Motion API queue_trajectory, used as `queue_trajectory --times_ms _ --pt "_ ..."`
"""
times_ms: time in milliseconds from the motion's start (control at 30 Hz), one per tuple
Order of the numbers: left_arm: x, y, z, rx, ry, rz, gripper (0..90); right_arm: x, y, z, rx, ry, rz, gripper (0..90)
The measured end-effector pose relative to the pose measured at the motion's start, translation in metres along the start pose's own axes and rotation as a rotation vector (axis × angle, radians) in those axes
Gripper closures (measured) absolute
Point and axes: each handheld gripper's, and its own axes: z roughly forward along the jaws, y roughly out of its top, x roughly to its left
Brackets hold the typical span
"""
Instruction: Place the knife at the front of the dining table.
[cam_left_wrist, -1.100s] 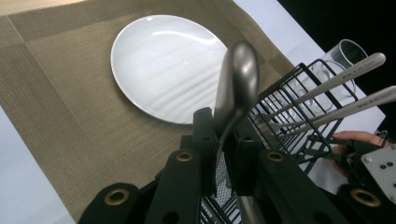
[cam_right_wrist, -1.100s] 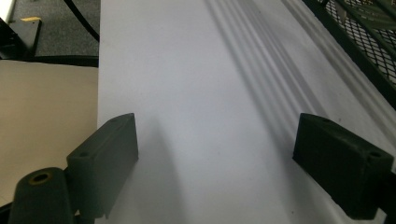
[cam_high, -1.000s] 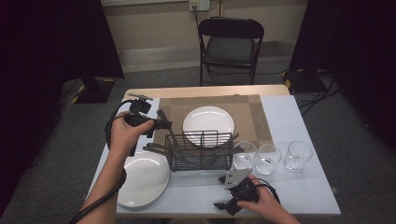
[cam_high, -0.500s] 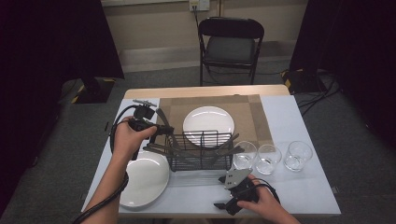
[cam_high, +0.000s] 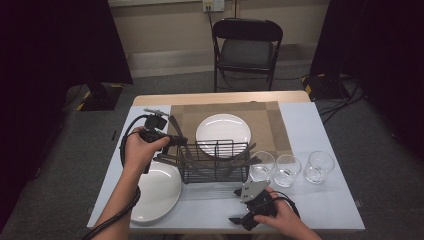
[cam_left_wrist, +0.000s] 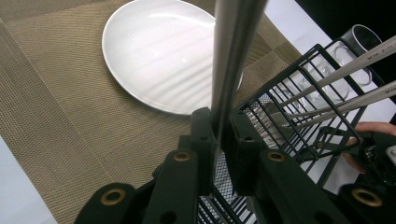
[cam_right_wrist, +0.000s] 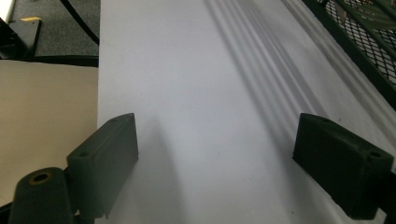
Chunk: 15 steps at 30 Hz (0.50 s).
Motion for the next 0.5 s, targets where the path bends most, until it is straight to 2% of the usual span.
queue_trajectory --times_ms 233,433,500 --pt "-0.001 0.005 -0.007 -0.04 -0.008 -0.005 82.4 0.0 0.0 0.0 0.0 0.0 0.001 13.0" --pt "0.0 0.008 -0.014 -0.054 -0.02 -0.02 82.4 0.0 0.0 0.0 0.0 -0.001 0.001 13.0" --pt "0.001 0.008 -0.015 -0.047 -0.01 -0.016 82.4 0.0 0.0 0.0 0.0 -0.001 0.0 13.0"
